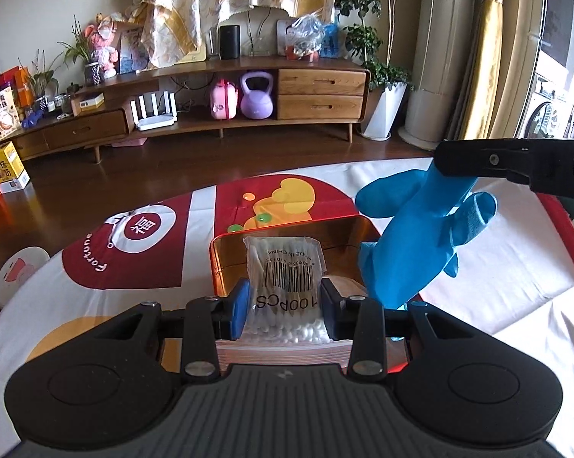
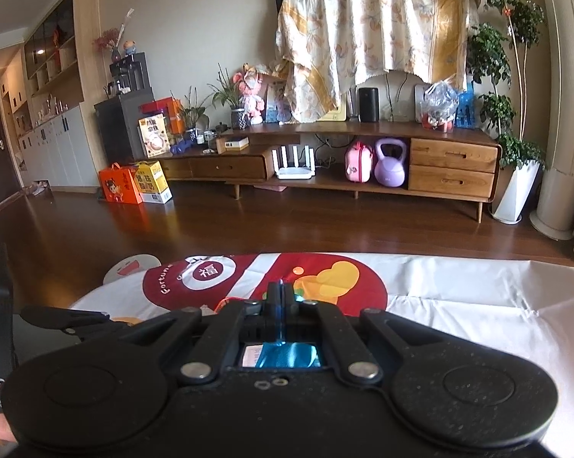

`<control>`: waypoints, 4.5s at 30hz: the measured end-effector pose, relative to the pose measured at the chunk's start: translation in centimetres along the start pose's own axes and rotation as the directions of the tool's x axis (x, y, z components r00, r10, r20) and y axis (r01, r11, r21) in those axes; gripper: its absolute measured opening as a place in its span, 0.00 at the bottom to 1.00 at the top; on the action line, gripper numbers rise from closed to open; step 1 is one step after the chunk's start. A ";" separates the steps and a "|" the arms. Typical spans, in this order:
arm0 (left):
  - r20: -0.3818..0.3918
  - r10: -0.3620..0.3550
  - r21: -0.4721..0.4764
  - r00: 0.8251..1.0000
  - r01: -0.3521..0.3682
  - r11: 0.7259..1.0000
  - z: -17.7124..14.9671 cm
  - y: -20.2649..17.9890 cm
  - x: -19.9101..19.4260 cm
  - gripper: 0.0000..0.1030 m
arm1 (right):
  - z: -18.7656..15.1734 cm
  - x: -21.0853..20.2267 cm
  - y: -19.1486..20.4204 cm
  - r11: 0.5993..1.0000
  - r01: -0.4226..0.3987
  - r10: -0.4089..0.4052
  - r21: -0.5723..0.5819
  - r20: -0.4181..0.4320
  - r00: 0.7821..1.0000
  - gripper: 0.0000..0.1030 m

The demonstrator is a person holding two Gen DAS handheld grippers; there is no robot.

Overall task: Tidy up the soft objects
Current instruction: 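Carry the swab packet and blue gloves over the red tin, then lower the swabs and gloves into the tin and open both grippers, then move both tools back from the tin toward the face mask and white cloth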

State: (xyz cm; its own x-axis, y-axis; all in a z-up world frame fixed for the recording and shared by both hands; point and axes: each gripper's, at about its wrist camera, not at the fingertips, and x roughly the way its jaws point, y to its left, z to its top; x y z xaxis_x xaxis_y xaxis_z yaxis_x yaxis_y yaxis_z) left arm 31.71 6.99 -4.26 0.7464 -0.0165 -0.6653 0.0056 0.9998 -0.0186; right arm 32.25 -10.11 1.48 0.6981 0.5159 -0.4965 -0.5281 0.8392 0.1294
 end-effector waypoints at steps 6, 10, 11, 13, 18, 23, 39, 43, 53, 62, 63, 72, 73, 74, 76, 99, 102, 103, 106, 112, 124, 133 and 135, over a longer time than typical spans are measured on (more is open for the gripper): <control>-0.027 0.008 -0.005 1.000 -0.008 1.000 0.1 0.1 3.0 0.37 | -0.7 2.4 -0.5 1.000 -0.003 0.003 0.012 -0.020 1.000 0.00; -0.049 0.015 -0.022 0.999 -0.016 1.000 0.0 0.6 4.8 0.37 | -1.6 3.9 -1.2 0.999 -0.004 0.005 0.032 -0.049 0.999 0.00; -0.052 0.017 -0.022 0.999 -0.018 1.000 -0.1 0.6 5.2 0.37 | -1.8 4.3 -1.3 0.999 -0.003 0.006 0.034 -0.062 0.998 0.00; -0.058 0.007 -0.028 0.998 -0.009 1.000 -0.1 0.8 5.8 0.37 | -2.4 4.9 -1.6 0.999 -0.002 0.004 0.032 -0.084 0.996 0.00; -0.086 0.006 -0.028 0.996 -0.009 1.000 -0.1 0.9 7.5 0.37 | -4.2 6.0 -2.0 1.000 -0.003 0.007 0.028 -0.138 0.990 0.00; -0.113 0.004 -0.025 0.994 -0.007 1.000 -0.2 0.7 8.9 0.37 | -5.7 6.8 -1.9 1.000 -0.022 0.024 0.012 -0.193 0.981 0.03; -0.174 -0.003 -0.014 0.985 0.000 1.000 -1.2 0.2 10.2 0.39 | -6.9 7.3 -2.0 0.999 -0.041 0.044 0.018 -0.252 0.967 0.25; -0.165 0.003 -0.027 0.986 -0.008 1.000 -1.1 0.4 9.5 0.53 | -6.7 6.7 -2.1 0.999 -0.044 0.049 0.025 -0.241 0.969 0.29; -0.118 0.005 -0.045 0.993 -0.010 0.999 -0.6 0.5 6.6 0.61 | -5.9 4.5 -1.2 0.999 -0.048 0.049 0.010 -0.220 0.974 0.37; -0.072 0.001 -0.053 0.997 -0.005 0.999 -0.2 0.2 2.4 0.61 | -5.0 1.0 -0.1 0.999 -0.050 0.050 0.005 -0.182 0.982 0.45; -0.064 0.001 -0.051 0.998 -0.004 0.999 -0.2 0.1 1.8 0.61 | -4.9 0.5 0.0 0.999 -0.048 0.049 0.005 -0.177 0.983 0.47; -0.006 -0.016 -0.053 1.000 0.015 0.998 -0.6 -0.6 -3.3 0.61 | -4.7 -3.6 0.5 0.999 -0.050 0.052 0.018 -0.124 0.991 0.61; -0.002 -0.022 -0.056 1.000 0.022 0.998 -0.7 -0.6 -3.8 0.61 | -4.8 -4.0 0.7 0.998 -0.053 0.055 0.019 -0.117 0.992 0.63; 0.000 -0.027 -0.059 1.000 0.027 0.998 -0.8 -0.7 -4.2 0.63 | -4.9 -4.4 0.8 0.998 -0.056 0.058 0.017 -0.111 0.992 0.64; 0.008 -0.034 -0.068 0.999 0.035 0.997 -1.0 -0.8 -5.2 0.66 | -5.1 -5.3 1.1 0.998 -0.057 0.058 0.011 -0.104 0.993 0.67; 0.093 -0.065 -0.096 0.993 0.074 0.993 -7.0 -1.5 -13.5 0.81 | -9.6 -12.4 2.6 0.997 -0.054 0.056 0.046 -0.029 0.998 0.99; 0.091 -0.058 -0.108 0.994 0.068 0.992 -7.9 -1.3 -13.8 0.81 | -10.4 -13.0 2.6 0.997 -0.054 0.056 0.055 -0.028 0.998 1.00; 0.090 -0.056 -0.110 0.994 0.066 0.992 -8.1 -1.3 -13.9 0.81 | -10.7 -13.1 2.7 0.997 -0.052 0.054 0.051 -0.028 0.998 1.00; 0.087 -0.045 -0.116 0.995 0.055 0.992 -9.2 -1.3 -14.2 0.81 | -11.7 -13.6 2.7 0.998 -0.046 0.047 0.039 -0.028 0.998 1.00; 0.070 -0.024 -0.125 0.997 0.033 0.992 -11.9 -1.4 -14.2 0.81 | -13.8 -13.6 2.3 0.999 -0.023 0.025 0.047 -0.057 0.998 1.00; -0.014 -0.004 -0.124 1.000 0.003 0.992 -16.0 -2.0 -12.2 0.81 | -17.0 -12.4 0.2 0.996 0.033 -0.022 0.087 -0.128 0.992 0.99; -0.080 0.006 -0.101 0.997 -0.014 0.995 -18.2 -3.3 -10.0 0.81 | -18.9 -10.9 -1.0 0.993 0.062 -0.042 0.100 -0.190 0.981 0.99; -0.098 0.008 -0.086 0.995 -0.016 0.996 -18.6 -3.6 -9.5 0.81 | -19.1 -10.6 -1.2 0.993 0.063 -0.042 0.100 -0.199 0.979 0.99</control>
State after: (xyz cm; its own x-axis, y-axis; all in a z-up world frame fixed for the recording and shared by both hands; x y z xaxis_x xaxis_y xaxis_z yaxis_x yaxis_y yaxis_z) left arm 12.24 3.33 -11.77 0.6772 -0.0097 -0.7357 -0.0641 0.9953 -0.0722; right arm 16.28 -19.90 -9.86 0.6092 0.4357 -0.6626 -0.4322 0.8829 0.1832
